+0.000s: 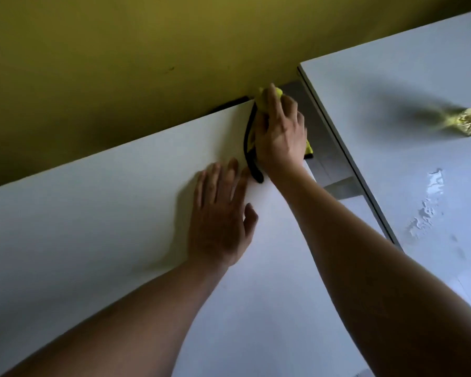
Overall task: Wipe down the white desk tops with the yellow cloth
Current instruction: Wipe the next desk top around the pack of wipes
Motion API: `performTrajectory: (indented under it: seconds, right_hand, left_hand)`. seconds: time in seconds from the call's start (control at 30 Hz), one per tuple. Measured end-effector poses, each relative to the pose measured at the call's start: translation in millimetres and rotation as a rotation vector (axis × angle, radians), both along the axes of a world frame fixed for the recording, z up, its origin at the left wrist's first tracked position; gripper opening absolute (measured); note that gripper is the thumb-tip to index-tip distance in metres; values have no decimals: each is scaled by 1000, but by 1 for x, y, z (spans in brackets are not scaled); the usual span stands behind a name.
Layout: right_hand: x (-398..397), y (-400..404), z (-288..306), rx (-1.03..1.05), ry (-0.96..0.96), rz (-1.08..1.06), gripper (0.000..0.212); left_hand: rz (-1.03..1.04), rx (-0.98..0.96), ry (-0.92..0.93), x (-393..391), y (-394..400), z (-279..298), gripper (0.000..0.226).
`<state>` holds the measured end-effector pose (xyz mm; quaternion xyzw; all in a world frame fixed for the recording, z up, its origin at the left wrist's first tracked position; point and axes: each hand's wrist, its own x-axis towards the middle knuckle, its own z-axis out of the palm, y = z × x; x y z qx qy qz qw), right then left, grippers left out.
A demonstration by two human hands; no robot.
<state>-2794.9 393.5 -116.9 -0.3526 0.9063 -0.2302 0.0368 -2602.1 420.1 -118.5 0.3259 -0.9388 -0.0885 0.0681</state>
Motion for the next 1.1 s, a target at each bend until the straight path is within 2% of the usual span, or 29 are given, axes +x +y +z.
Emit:
performTrajectory:
  seconds: [0.13, 0.27, 0.43, 0.53, 0.6, 0.77, 0.9, 1.0, 1.1]
  right_hand:
    - [-12, -30, 2, 49, -44, -87, 53]
    - [-11, -22, 3, 28, -45, -100, 47]
    - [10, 47, 3, 5, -85, -130, 46]
    - [32, 106, 7, 9, -83, -158, 49]
    - [38, 117, 9, 32, -93, -198, 51]
    - [13, 47, 12, 82, -111, -174, 56]
    - [-14, -18, 10, 68, -130, -121, 53]
    - [-14, -11, 6, 34, -118, -85, 51]
    - [5, 43, 3, -15, -123, -102, 54]
  left_hand:
    - [-7, 24, -19, 0, -3, 0, 64]
    - [-3, 3, -23, -1, -1, 1, 65]
    - [-19, -16, 29, 0, -2, 0, 61]
    - [-22, 3, 50, 0, 0, 2, 67]
    - [-21, 1, 49, -2, -1, 2, 69]
    - [-13, -24, 72, -2, -1, -2, 60]
    - [-1, -26, 61, -3, -1, 0, 64]
    - [1, -36, 50, -2, -1, -1, 64]
    - [-18, -51, 105, 0, -3, -4, 58]
